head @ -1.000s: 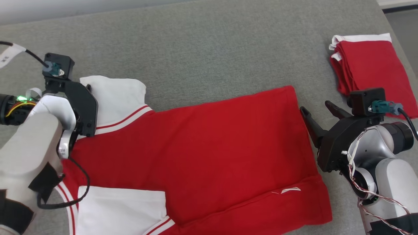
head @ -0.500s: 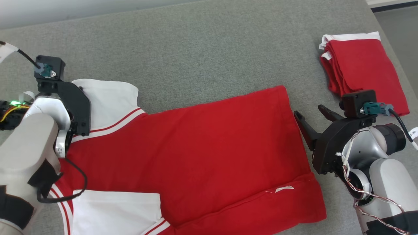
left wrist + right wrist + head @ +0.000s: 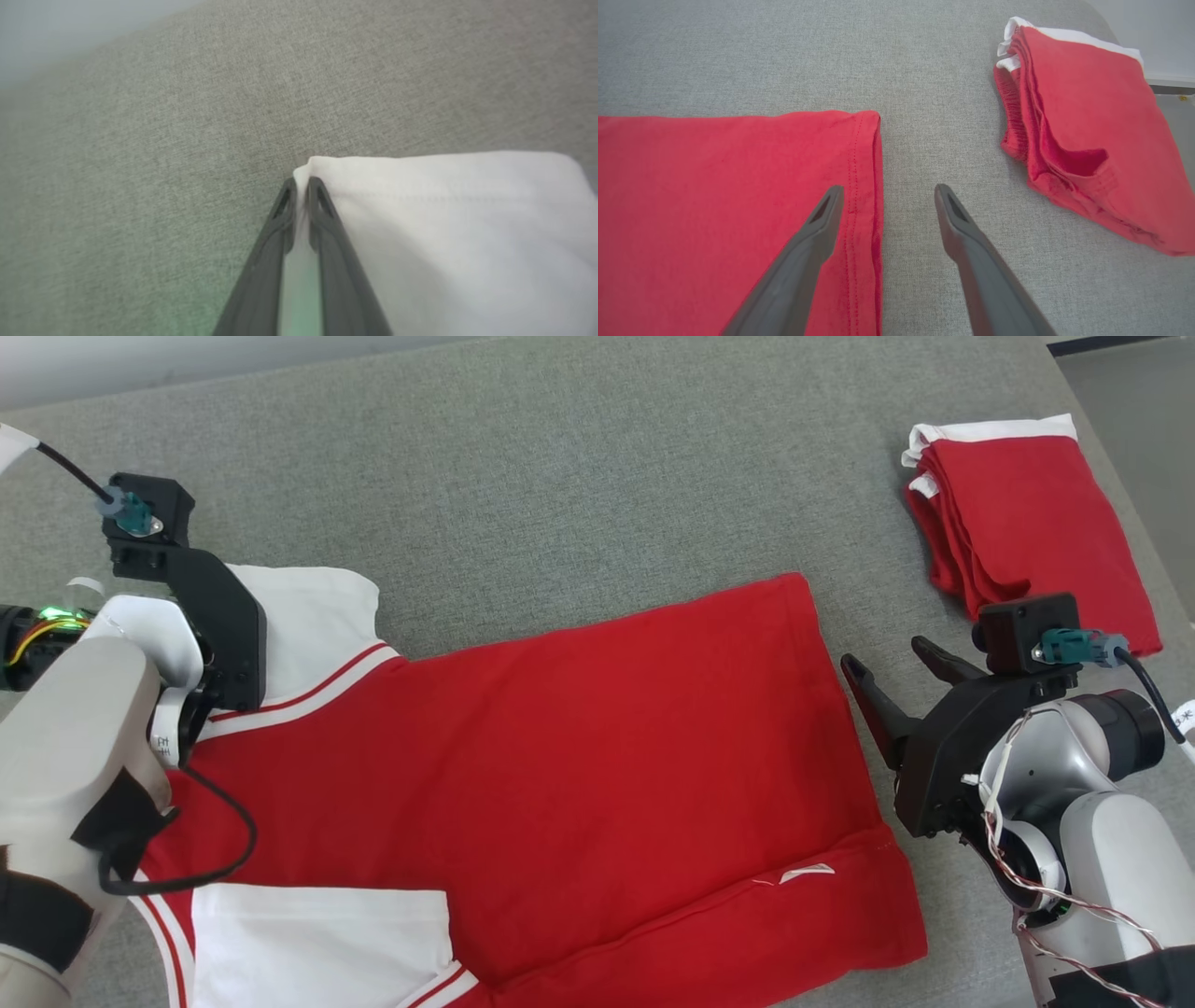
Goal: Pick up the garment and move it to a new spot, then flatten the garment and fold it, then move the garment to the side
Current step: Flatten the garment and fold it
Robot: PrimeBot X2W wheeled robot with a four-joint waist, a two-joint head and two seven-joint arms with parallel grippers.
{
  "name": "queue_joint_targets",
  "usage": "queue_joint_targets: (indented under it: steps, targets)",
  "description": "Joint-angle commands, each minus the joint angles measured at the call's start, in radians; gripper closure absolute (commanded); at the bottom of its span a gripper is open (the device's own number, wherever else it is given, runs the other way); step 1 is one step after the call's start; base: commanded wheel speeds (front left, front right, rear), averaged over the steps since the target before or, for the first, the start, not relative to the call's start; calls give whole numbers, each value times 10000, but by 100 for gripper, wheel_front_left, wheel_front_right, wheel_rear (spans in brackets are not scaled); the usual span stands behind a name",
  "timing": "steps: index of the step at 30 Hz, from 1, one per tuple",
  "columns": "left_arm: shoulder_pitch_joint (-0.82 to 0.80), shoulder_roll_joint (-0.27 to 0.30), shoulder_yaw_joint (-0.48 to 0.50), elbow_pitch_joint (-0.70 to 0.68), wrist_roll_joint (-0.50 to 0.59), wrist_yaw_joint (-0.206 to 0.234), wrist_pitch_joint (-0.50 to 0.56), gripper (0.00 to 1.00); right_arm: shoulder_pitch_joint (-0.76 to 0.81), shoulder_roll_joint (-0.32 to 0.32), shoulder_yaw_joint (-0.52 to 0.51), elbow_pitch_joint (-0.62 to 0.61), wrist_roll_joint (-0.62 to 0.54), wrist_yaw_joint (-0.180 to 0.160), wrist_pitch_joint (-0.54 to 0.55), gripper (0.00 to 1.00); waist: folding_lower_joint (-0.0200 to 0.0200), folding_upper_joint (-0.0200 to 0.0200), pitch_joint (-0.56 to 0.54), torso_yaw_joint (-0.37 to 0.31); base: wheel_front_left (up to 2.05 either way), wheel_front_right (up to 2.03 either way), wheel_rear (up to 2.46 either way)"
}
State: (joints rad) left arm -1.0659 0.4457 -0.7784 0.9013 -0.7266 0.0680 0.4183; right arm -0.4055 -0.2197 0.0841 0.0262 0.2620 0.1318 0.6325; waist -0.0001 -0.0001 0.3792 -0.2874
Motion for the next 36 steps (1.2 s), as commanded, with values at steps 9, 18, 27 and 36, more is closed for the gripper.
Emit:
queue_joint_targets:
  steps: [9, 18, 27, 36]
  targets:
    - [102, 231, 285, 19, -464, -81, 30, 100, -371, 65, -187, -39, -434, -21, 256, 0, 1, 1, 244, 85, 0, 0, 0]
    - [185, 643, 392, -776, -563, -250, -94, 100, -1365, -290, -498, 1058, -1016, -19, 266, 0, 1, 1, 392, 337, 0, 0, 0]
    - [293, 660, 372, -1313, -608, -67, -60, 100, -2632, -309, 345, 2295, -495, -19, 697, 0, 1, 1, 423, 447, 0, 0, 0]
    - [114, 724, 371, -1601, -663, 81, 101, 100, -3857, -452, 1090, 4075, -109, -21, 736, 5, 1, 1, 664, 595, 0, 0, 0]
